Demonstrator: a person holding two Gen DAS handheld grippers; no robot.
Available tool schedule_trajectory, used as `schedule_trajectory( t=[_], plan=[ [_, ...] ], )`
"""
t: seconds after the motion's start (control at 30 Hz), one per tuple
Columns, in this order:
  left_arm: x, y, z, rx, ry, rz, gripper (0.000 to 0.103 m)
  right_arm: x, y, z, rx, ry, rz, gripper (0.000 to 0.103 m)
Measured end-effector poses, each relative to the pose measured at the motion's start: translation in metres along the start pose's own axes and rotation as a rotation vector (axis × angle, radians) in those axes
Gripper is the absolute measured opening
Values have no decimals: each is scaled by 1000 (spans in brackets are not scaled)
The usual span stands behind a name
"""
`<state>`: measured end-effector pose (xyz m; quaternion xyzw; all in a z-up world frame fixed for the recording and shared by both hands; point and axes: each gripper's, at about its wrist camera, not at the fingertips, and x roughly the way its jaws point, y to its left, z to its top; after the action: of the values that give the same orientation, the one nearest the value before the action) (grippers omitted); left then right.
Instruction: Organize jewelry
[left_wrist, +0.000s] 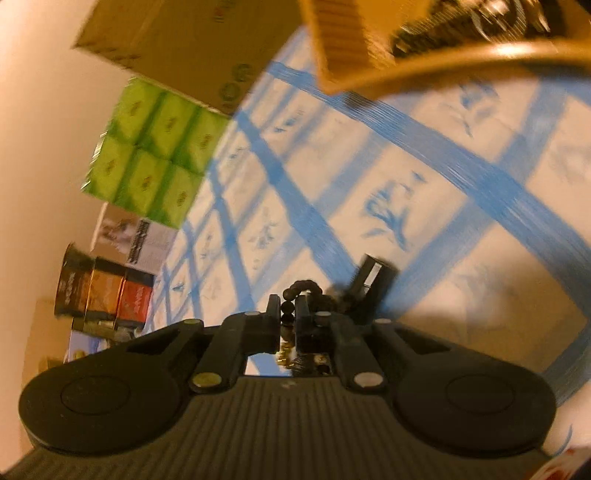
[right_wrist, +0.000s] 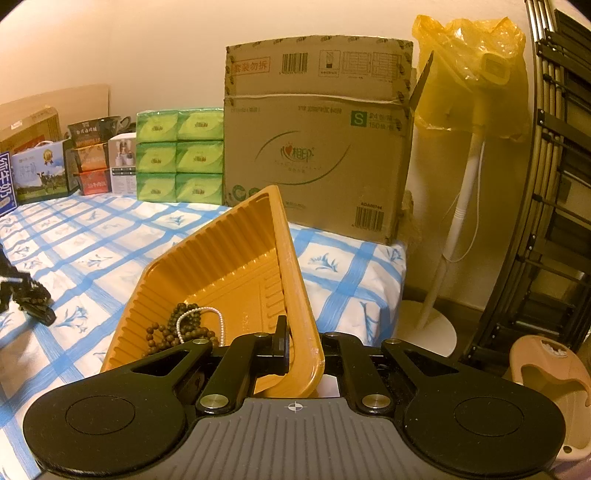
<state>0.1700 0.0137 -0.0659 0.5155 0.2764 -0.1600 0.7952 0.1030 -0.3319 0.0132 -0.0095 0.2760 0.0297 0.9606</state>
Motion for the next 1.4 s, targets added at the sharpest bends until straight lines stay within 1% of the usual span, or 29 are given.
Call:
schedule_trajectory(
  t=[0.03, 0.1, 0.17, 0.23, 0.37, 0.6, 0.7, 0.77, 0.83, 0.93, 1.1, 1.2, 1.3, 1.37, 1.4],
  plan=[
    [-3, 6, 0, -41, -10, 1, 7, 0, 0, 0, 0, 0, 0, 7],
    [-10, 17, 0, -95, -27, 29, 7, 0, 0, 0, -1, -1, 2, 7],
    [-19, 29, 1, -169, -50, 27, 7, 0, 1, 0, -2, -2, 1, 7],
    [-27, 37, 3, -208, -66, 32, 7, 0, 1, 0, 0, -2, 2, 7],
    [-48, 53, 7, -330, -115, 6, 7, 0, 1, 0, -2, -2, 1, 7],
    [-72, 60, 19, -469, -174, -48, 7, 0, 2, 1, -3, -3, 3, 7],
    [-72, 57, 20, -516, -166, -94, 7, -1, 4, 2, -3, -6, 5, 7],
    [-67, 48, 18, -543, -139, -145, 7, -3, 5, 2, -3, -8, 7, 7],
    [-63, 35, 14, -576, -111, -216, 7, -3, 6, 2, -2, -9, 8, 7],
    [-59, 12, 9, -600, -80, -319, 7, -3, 6, 1, -1, -9, 8, 7],
    [-67, -20, 5, -585, -68, -439, 7, -3, 6, 1, -1, -10, 7, 7],
    [-69, -24, 1, -608, -75, -462, 10, -3, 6, 1, -1, -9, 8, 7],
    [-68, -16, -5, -675, -84, -446, 12, -3, 6, 1, -1, -10, 7, 7],
    [-66, -7, -9, -731, -94, -444, 19, -3, 6, 1, -2, -10, 7, 7],
    [-64, -3, -10, -748, -97, -443, 24, -3, 6, 1, -2, -10, 7, 7]
  ],
)
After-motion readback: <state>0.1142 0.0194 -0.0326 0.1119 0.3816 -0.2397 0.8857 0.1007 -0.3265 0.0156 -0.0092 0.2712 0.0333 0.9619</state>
